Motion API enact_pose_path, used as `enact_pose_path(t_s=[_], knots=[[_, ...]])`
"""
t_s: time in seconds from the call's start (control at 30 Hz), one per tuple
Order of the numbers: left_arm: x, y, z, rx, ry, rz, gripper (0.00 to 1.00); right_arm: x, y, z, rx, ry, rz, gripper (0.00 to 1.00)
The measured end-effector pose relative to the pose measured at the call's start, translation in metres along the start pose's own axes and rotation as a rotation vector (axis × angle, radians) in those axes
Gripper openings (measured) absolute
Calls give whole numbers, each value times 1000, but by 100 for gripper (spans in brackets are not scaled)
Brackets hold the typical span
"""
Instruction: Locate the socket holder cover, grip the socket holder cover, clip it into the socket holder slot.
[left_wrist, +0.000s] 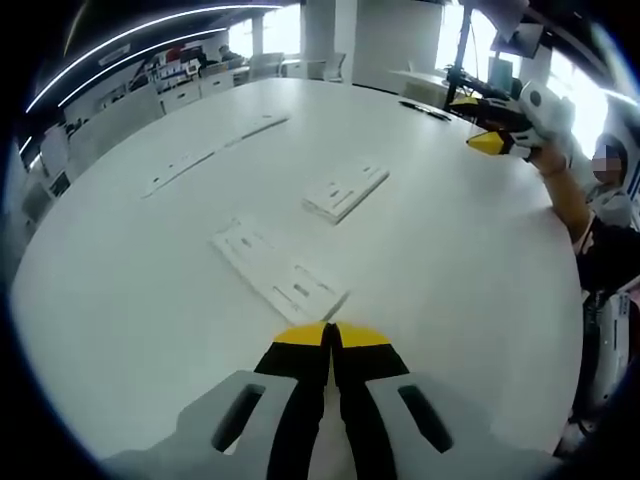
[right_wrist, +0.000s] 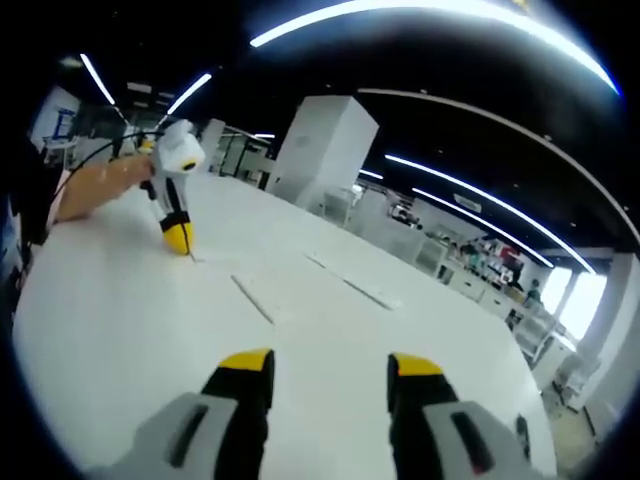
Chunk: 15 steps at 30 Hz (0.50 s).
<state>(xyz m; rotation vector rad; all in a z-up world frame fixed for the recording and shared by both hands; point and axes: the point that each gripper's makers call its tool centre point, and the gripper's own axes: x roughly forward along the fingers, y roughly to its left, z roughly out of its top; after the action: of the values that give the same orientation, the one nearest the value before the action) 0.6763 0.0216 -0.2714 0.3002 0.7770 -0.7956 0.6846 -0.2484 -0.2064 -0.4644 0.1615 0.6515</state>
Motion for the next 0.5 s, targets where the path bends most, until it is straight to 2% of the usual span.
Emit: enact_pose_path(t_s=[0.5], knots=[[1, 1, 1, 10, -9, 6, 3, -1, -1, -2, -9, 12, -14, 47]])
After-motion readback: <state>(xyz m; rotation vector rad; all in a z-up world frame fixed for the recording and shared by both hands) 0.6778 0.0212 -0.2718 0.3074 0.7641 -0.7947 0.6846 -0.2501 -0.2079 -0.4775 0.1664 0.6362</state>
